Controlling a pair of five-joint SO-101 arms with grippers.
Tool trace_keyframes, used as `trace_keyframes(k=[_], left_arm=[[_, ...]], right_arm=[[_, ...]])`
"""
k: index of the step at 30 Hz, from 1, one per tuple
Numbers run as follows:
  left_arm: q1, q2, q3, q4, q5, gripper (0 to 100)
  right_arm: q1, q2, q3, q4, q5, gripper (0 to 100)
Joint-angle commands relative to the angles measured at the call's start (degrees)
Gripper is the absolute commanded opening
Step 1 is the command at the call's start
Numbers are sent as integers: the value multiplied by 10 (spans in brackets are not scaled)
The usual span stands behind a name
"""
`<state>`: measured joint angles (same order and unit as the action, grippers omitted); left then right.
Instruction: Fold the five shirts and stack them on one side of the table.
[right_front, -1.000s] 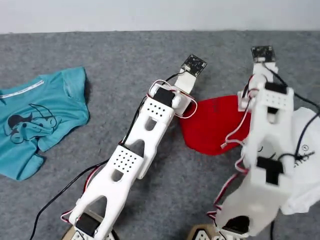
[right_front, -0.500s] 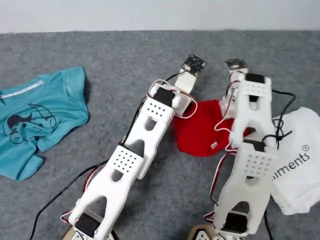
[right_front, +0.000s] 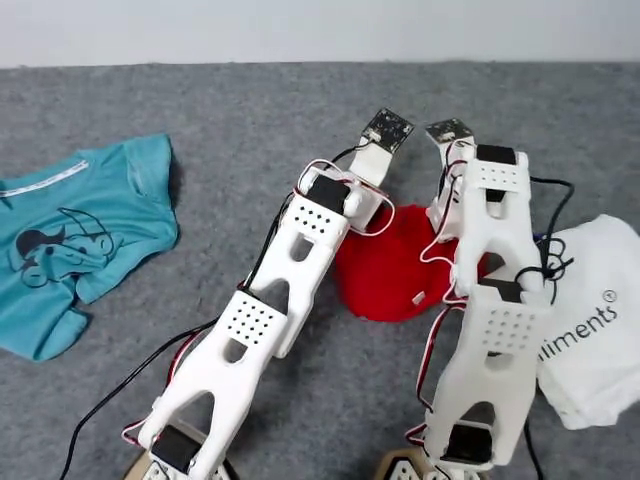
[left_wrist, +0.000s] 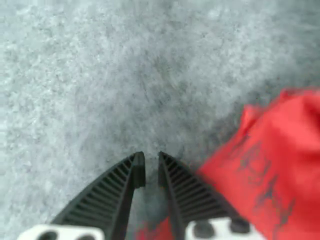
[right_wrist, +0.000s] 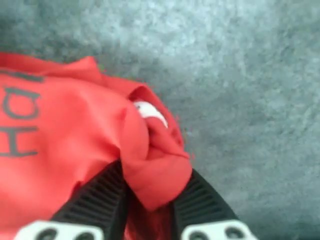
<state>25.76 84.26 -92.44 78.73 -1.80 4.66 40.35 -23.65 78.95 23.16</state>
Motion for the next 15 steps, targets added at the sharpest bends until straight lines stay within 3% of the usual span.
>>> trace_keyframes(k=[1,10,15], left_arm=[[-14,-122,-38,-22,-8,20],[-46,-361,-37,38,-8,14],[-47,-404,-37,81,-8,14]], right_arm=[[-16,-59,-5,20,-37,9],[-12,-94,-9,20,-67,9],[-10,-158,-25,15,-140,9]])
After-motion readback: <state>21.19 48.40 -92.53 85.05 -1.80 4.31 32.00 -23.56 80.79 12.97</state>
